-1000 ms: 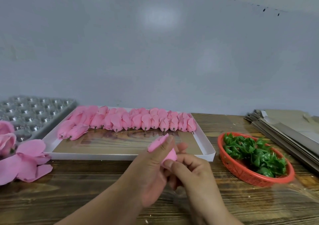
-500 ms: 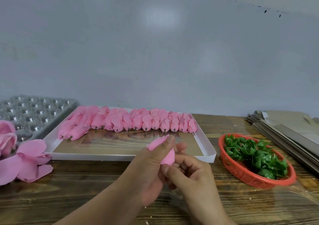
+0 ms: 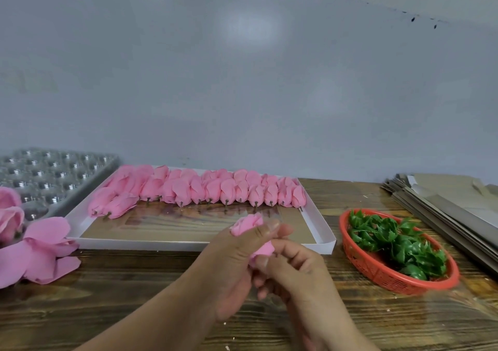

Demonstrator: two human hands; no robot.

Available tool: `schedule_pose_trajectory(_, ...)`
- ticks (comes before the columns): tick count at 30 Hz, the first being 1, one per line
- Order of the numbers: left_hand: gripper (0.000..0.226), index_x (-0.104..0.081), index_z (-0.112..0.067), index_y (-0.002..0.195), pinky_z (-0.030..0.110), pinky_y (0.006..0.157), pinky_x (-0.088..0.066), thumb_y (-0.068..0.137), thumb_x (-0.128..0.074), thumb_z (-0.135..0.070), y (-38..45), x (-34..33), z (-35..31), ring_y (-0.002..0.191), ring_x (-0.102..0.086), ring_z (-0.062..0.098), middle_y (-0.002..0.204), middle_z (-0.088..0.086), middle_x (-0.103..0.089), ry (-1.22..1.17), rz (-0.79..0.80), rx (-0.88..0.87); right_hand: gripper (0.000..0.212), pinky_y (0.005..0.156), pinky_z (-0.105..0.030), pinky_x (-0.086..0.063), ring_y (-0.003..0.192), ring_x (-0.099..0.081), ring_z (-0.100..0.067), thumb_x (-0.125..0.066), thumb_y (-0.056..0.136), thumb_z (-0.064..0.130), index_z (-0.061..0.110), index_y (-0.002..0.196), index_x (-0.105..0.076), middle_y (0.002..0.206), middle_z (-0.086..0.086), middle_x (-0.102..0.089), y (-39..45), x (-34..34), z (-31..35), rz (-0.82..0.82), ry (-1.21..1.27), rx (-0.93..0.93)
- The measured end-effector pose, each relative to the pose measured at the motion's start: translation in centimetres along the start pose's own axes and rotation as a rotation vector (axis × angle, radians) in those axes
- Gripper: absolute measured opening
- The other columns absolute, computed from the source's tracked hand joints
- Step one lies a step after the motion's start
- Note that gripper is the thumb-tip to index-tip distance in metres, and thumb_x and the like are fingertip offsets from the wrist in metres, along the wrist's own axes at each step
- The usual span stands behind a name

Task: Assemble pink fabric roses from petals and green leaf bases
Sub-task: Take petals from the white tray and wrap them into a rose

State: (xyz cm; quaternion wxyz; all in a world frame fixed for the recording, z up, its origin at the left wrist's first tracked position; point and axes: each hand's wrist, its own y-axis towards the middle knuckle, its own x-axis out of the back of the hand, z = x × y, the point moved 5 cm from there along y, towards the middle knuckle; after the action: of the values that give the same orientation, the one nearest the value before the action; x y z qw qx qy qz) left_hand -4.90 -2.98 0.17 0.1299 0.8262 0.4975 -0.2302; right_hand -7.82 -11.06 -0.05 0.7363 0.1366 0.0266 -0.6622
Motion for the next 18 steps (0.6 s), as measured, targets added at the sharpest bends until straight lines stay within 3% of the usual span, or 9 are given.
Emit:
schedule_pose_trajectory(2,0.027,-0.076,-0.004,0.082,0.039,0.064,-0.052,0.064,-0.078,-0.024,0.06,0.12,0.01,0.064,-0.062,0.029,0.078,0.019,-0.066,-0.045,-0.021,-0.005,0.022,0.052,-0.020,-0.048,0.054,-0.055,-0.011,-0.078,0.058,0.007,0.015,0.077,-0.074,0.063,-0.010,-0.064,-0.06,0.05,0.34,-0.072,-0.145,0.127)
schedule_pose_trajectory(4,0.034,-0.073,0.003,0.087,0.034,0.062,-0.058,0.064,-0.077,-0.021,0.03,0.10,0.08,0.066,-0.067,0.028,0.077,0.020,-0.067,-0.078,-0.028,-0.017,0.024,0.056,-0.026,-0.046,0.056,-0.052,-0.013,-0.078,0.063,0.001,0.018,0.079,-0.072,0.061,-0.008,-0.063,-0.13,0.24,0.58,-0.150,-0.269,0.205)
schedule_pose_trajectory(6,0.032,-0.072,0.002,0.088,0.032,0.061,-0.056,0.065,-0.084,-0.018,-0.08,0.02,0.05,0.066,-0.066,0.026,0.076,0.018,-0.066,-0.035,-0.037,-0.043,0.019,0.050,-0.027,-0.040,0.052,-0.044,-0.017,-0.076,0.064,0.006,0.018,0.078,-0.072,0.055,-0.005,-0.053,-0.15,0.32,0.65,-0.167,-0.288,0.217)
schedule_pose_trajectory(8,0.025,-0.076,-0.007,0.082,0.033,0.062,-0.049,0.066,-0.080,-0.025,-0.17,-0.08,-0.08,0.066,-0.062,0.027,0.078,0.017,-0.065,0.035,-0.031,-0.062,0.013,0.045,-0.022,-0.033,0.049,-0.039,-0.018,-0.073,0.062,0.012,0.013,0.075,-0.072,0.054,-0.008,-0.049,-0.09,0.28,0.45,-0.122,-0.195,0.159)
schedule_pose_trajectory(10,0.029,-0.076,-0.013,0.081,0.026,0.050,-0.040,0.063,-0.078,-0.035,-0.26,-0.13,-0.27,0.054,-0.052,0.024,0.072,0.015,-0.059,0.088,-0.007,-0.061,0.013,0.041,-0.016,-0.036,0.043,-0.045,-0.015,-0.075,0.058,0.014,0.007,0.068,-0.071,0.053,-0.011,-0.054,0.00,0.11,0.05,-0.051,-0.035,0.041)
schedule_pose_trajectory(12,0.039,-0.075,-0.013,0.084,0.020,0.039,-0.034,0.059,-0.082,-0.043,-0.27,-0.11,-0.34,0.040,-0.039,0.018,0.059,0.010,-0.053,0.135,0.029,-0.057,0.018,0.042,-0.020,-0.042,0.042,-0.049,-0.014,-0.076,0.054,0.020,0.007,0.064,-0.070,0.057,-0.013,-0.059,0.02,-0.09,-0.31,0.029,0.083,-0.068)
schedule_pose_trajectory(14,0.043,-0.075,-0.012,0.085,0.020,0.037,-0.037,0.061,-0.079,-0.047,-0.25,-0.08,-0.42,0.036,-0.039,0.018,0.058,0.012,-0.052,0.156,0.044,-0.063,0.017,0.042,-0.022,-0.044,0.042,-0.050,-0.015,-0.076,0.053,0.020,0.008,0.063,-0.070,0.058,-0.013,-0.060,-0.02,-0.22,-0.32,0.056,0.125,-0.108)
schedule_pose_trajectory(16,0.041,-0.075,-0.012,0.082,0.027,0.046,-0.046,0.065,-0.075,-0.049,-0.11,-0.04,-0.47,0.045,-0.051,0.024,0.067,0.018,-0.059,0.131,0.035,-0.072,0.013,0.042,-0.020,-0.044,0.043,-0.051,-0.015,-0.076,0.056,0.014,0.006,0.065,-0.071,0.057,-0.013,-0.061,0.03,0.10,-0.11,-0.006,0.033,-0.047)
schedule_pose_trajectory(18,0.039,-0.076,-0.013,0.080,0.045,0.070,-0.052,0.066,-0.072,-0.049,0.19,0.32,-0.49,0.068,-0.063,0.032,0.079,0.020,-0.069,0.120,0.002,-0.092,0.015,0.049,-0.022,-0.048,0.054,-0.055,-0.019,-0.076,0.054,0.011,0.008,0.068,-0.072,0.061,-0.012,-0.064,0.08,0.56,0.34,-0.107,-0.076,0.065)
